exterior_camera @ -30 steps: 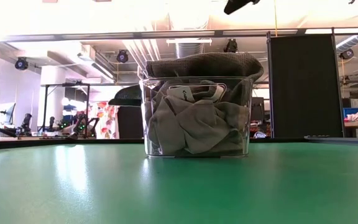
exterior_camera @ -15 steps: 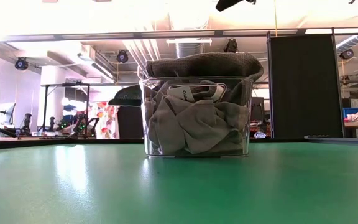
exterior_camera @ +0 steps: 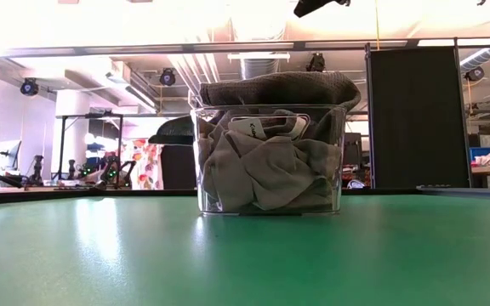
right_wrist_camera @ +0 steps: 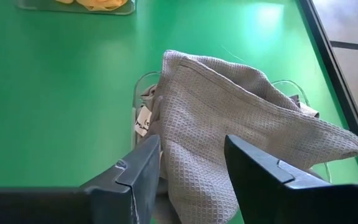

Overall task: Sort towels by color in basket
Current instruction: Put the yellow checkered towel into the bottom transparent bin

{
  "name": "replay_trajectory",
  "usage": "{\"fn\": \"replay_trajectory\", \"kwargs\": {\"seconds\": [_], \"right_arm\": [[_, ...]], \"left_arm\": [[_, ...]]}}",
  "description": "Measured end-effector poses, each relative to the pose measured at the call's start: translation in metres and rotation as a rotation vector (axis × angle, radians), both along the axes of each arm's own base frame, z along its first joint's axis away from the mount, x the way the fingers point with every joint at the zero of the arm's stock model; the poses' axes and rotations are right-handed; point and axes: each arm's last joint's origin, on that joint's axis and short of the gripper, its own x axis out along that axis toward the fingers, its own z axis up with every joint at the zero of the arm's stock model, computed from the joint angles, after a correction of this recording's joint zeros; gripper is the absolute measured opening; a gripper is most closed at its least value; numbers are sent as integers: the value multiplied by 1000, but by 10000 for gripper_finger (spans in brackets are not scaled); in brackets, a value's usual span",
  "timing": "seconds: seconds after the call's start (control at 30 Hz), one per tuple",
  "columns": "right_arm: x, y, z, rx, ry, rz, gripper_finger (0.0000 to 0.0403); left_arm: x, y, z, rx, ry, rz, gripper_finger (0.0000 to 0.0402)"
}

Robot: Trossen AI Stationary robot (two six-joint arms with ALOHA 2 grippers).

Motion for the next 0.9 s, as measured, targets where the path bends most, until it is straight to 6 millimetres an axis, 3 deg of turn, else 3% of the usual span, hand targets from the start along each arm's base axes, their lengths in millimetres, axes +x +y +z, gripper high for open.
{"fn": "replay_trajectory", "kwargs": {"seconds": [0.27, 0.43, 0.63, 0.77, 0.9], "right_arm": [[0, 0, 0, 1, -3, 0, 167], [0, 0, 0, 1, -4, 0, 174], [0, 0, 0, 2, -5, 0, 177], [0, 0, 0, 2, -5, 0, 171], [0, 0, 0, 2, -5, 0, 167]], "left_arm": [[14, -1, -27, -46, -99, -141, 49], [6, 16, -62, -24, 52, -121, 49], [5, 17, -97, -140, -6, -130, 50], [3, 19, -103, -171, 6, -80, 65], [3, 18, -100, -187, 44, -29, 106]]}}
